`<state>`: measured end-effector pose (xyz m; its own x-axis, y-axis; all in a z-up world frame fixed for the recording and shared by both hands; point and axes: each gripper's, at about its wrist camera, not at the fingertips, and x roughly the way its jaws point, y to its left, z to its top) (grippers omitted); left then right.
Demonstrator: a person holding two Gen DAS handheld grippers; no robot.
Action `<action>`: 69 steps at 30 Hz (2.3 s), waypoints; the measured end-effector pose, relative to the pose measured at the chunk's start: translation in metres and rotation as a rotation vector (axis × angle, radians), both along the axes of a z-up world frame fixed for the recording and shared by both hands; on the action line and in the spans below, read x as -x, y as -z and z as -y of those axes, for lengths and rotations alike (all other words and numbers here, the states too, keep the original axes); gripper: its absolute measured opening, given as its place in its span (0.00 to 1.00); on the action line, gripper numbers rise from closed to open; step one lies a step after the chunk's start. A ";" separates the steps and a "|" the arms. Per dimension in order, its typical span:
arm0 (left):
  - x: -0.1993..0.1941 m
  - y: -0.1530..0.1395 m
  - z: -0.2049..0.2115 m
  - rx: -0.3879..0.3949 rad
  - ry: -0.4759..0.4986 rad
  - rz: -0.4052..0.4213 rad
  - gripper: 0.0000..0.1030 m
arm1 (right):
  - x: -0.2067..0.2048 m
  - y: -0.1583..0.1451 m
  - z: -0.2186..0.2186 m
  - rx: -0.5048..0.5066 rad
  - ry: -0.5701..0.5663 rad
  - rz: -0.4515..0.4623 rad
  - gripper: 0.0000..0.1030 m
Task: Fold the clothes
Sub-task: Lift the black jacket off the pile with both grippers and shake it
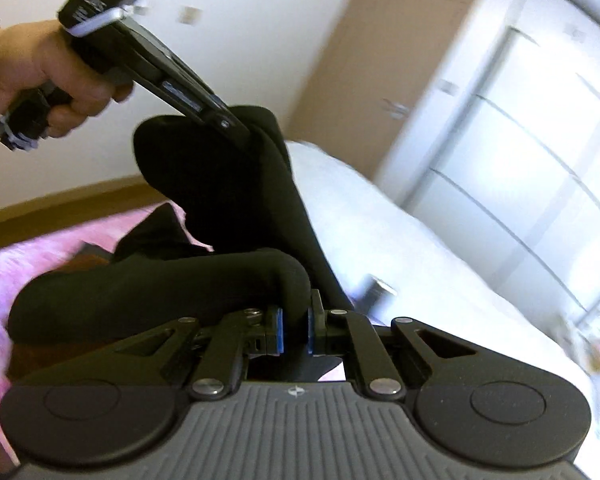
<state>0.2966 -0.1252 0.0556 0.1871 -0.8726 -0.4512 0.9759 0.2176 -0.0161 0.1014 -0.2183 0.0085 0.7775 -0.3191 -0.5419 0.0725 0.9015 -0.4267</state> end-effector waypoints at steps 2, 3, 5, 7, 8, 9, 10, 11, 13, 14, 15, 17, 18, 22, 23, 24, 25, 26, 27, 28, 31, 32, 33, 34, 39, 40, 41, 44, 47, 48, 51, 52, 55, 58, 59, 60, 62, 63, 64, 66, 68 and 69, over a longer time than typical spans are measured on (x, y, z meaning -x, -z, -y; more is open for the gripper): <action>0.040 -0.003 0.036 0.012 0.081 -0.013 0.08 | 0.035 -0.009 0.022 0.019 0.086 0.017 0.07; 0.060 -0.004 0.053 0.016 0.119 -0.016 0.08 | 0.052 -0.013 0.033 0.028 0.130 0.025 0.07; 0.101 -0.002 0.088 0.020 0.181 -0.029 0.08 | 0.083 -0.004 0.059 0.017 0.193 0.009 0.07; 0.140 0.000 0.121 0.022 0.222 -0.044 0.08 | 0.113 0.011 0.087 -0.005 0.249 -0.017 0.07; 0.160 0.002 0.138 0.018 0.230 -0.061 0.08 | 0.128 0.019 0.101 -0.016 0.277 -0.030 0.07; 0.180 0.008 0.157 0.009 0.232 -0.088 0.08 | 0.143 0.026 0.115 -0.026 0.305 -0.043 0.07; 0.198 0.014 0.174 -0.003 0.231 -0.112 0.08 | 0.158 0.034 0.129 -0.037 0.333 -0.056 0.08; 0.214 0.023 0.190 -0.021 0.227 -0.132 0.08 | 0.173 0.041 0.143 -0.048 0.361 -0.069 0.08; 0.233 0.051 0.223 -0.095 0.218 -0.166 0.08 | 0.203 0.056 0.171 -0.070 0.417 -0.096 0.11; 0.241 0.067 0.241 -0.139 0.214 -0.181 0.08 | 0.218 0.064 0.185 -0.081 0.445 -0.109 0.13; 0.249 0.083 0.258 -0.183 0.209 -0.197 0.09 | 0.233 0.072 0.199 -0.092 0.473 -0.122 0.13; 0.264 0.115 0.292 -0.272 0.200 -0.228 0.10 | 0.263 0.087 0.227 -0.113 0.529 -0.149 0.13; 0.269 0.129 0.306 -0.306 0.190 -0.235 0.06 | 0.278 0.094 0.241 -0.124 0.557 -0.162 0.13; 0.268 0.155 0.331 -0.347 0.137 -0.256 0.00 | 0.327 0.123 0.265 -0.173 0.642 -0.150 0.08; 0.269 0.156 0.334 -0.340 0.134 -0.259 0.00 | 0.333 0.129 0.268 -0.197 0.664 -0.147 0.08; 0.265 0.152 0.338 -0.329 0.135 -0.245 0.00 | 0.337 0.133 0.270 -0.228 0.684 -0.142 0.08; 0.260 0.147 0.343 -0.318 0.138 -0.228 0.00 | 0.341 0.135 0.273 -0.265 0.705 -0.136 0.08; 0.257 0.143 0.347 -0.310 0.140 -0.219 0.00 | 0.345 0.137 0.273 -0.292 0.719 -0.132 0.08; 0.254 0.139 0.349 -0.304 0.140 -0.221 0.00 | 0.346 0.135 0.272 -0.304 0.723 -0.132 0.09; 0.249 0.135 0.348 -0.297 0.136 -0.224 0.02 | 0.345 0.133 0.276 -0.312 0.722 -0.134 0.16; 0.235 0.136 0.343 -0.289 0.099 -0.221 0.16 | 0.343 0.141 0.291 -0.315 0.694 -0.124 0.45; 0.229 0.142 0.340 -0.304 0.077 -0.227 0.23 | 0.337 0.140 0.293 -0.312 0.683 -0.121 0.58; 0.222 0.151 0.337 -0.326 0.056 -0.244 0.26 | 0.330 0.138 0.295 -0.309 0.672 -0.119 0.63; 0.216 0.164 0.335 -0.355 0.040 -0.268 0.27 | 0.325 0.135 0.299 -0.307 0.659 -0.123 0.70; 0.217 0.247 0.338 -0.556 0.096 -0.251 0.52 | 0.304 0.148 0.325 -0.356 0.646 -0.200 0.72; 0.220 0.266 0.343 -0.603 0.117 -0.243 0.55 | 0.304 0.153 0.332 -0.384 0.665 -0.209 0.72; 0.224 0.283 0.344 -0.640 0.142 -0.237 0.61 | 0.305 0.159 0.339 -0.418 0.688 -0.217 0.72; 0.233 0.336 0.358 -0.730 0.213 -0.192 0.67 | 0.312 0.176 0.366 -0.534 0.773 -0.222 0.72; 0.238 0.383 0.376 -0.796 0.242 -0.180 0.67 | 0.319 0.186 0.392 -0.597 0.820 -0.211 0.79; 0.239 0.395 0.381 -0.811 0.248 -0.188 0.67 | 0.322 0.190 0.401 -0.610 0.831 -0.207 0.81; 0.247 0.413 0.389 -0.839 0.272 -0.236 0.40 | 0.330 0.206 0.431 -0.587 0.837 -0.237 0.82; 0.249 0.414 0.390 -0.847 0.275 -0.257 0.27 | 0.333 0.215 0.443 -0.579 0.836 -0.253 0.82; 0.254 0.397 0.382 -0.831 0.248 -0.288 0.10 | 0.341 0.250 0.479 -0.618 0.822 -0.306 0.82; 0.247 0.348 0.369 -0.745 0.123 -0.279 0.09 | 0.343 0.286 0.506 -0.827 0.779 -0.394 0.61; 0.245 0.332 0.364 -0.716 0.082 -0.276 0.09 | 0.342 0.292 0.509 -0.882 0.754 -0.415 0.23; 0.242 0.316 0.360 -0.687 0.040 -0.273 0.09 | 0.340 0.297 0.513 -0.936 0.728 -0.435 0.05; 0.235 0.283 0.354 -0.628 -0.044 -0.263 0.08 | 0.334 0.287 0.521 -0.952 0.681 -0.421 0.05; 0.227 0.263 0.357 -0.592 -0.087 -0.247 0.08 | 0.331 0.279 0.526 -0.945 0.659 -0.406 0.05; 0.218 0.241 0.362 -0.552 -0.117 -0.223 0.08 | 0.328 0.268 0.535 -0.948 0.644 -0.375 0.05; 0.203 0.198 0.373 -0.473 -0.151 -0.172 0.08 | 0.316 0.232 0.567 -0.947 0.617 -0.263 0.04; 0.190 0.147 0.382 -0.365 -0.193 -0.101 0.08 | 0.297 0.184 0.604 -0.899 0.557 -0.131 0.04; 0.185 0.118 0.384 -0.301 -0.221 -0.064 0.08 | 0.287 0.157 0.619 -0.852 0.523 -0.068 0.03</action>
